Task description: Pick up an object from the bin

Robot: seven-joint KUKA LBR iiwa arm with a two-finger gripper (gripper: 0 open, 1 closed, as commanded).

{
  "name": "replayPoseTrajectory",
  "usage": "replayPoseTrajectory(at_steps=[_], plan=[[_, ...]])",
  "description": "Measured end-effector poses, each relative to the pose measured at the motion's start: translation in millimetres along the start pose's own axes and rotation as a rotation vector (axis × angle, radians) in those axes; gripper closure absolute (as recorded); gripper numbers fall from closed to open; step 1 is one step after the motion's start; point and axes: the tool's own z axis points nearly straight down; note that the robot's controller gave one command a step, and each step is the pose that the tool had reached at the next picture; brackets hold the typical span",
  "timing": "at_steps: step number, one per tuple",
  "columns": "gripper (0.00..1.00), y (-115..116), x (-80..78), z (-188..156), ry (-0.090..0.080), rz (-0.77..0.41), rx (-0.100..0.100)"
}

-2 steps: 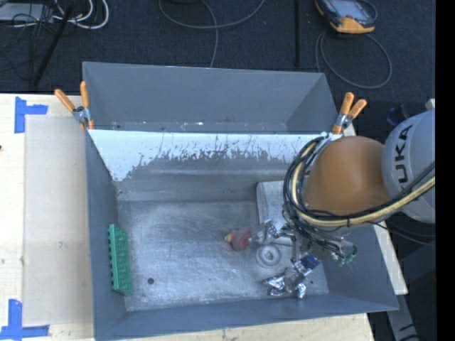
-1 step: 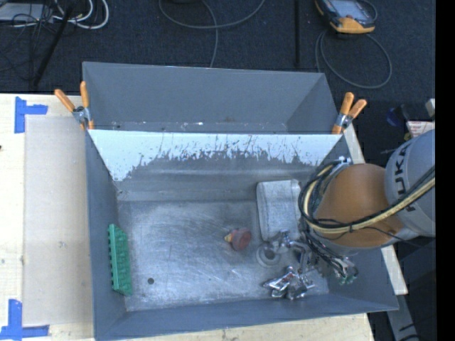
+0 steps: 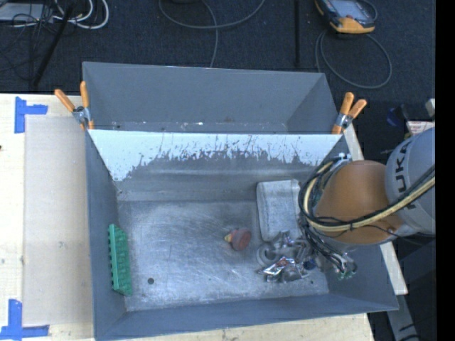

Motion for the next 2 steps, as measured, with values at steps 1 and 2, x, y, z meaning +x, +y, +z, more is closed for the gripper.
replayPoseTrajectory(at_steps=[1,2], plan=[[1.0,-9,-9.7,-103,0.039,0.022,-0.004],[1.0,-7,-20.6,-162,0.04,0.016,-0.005]])
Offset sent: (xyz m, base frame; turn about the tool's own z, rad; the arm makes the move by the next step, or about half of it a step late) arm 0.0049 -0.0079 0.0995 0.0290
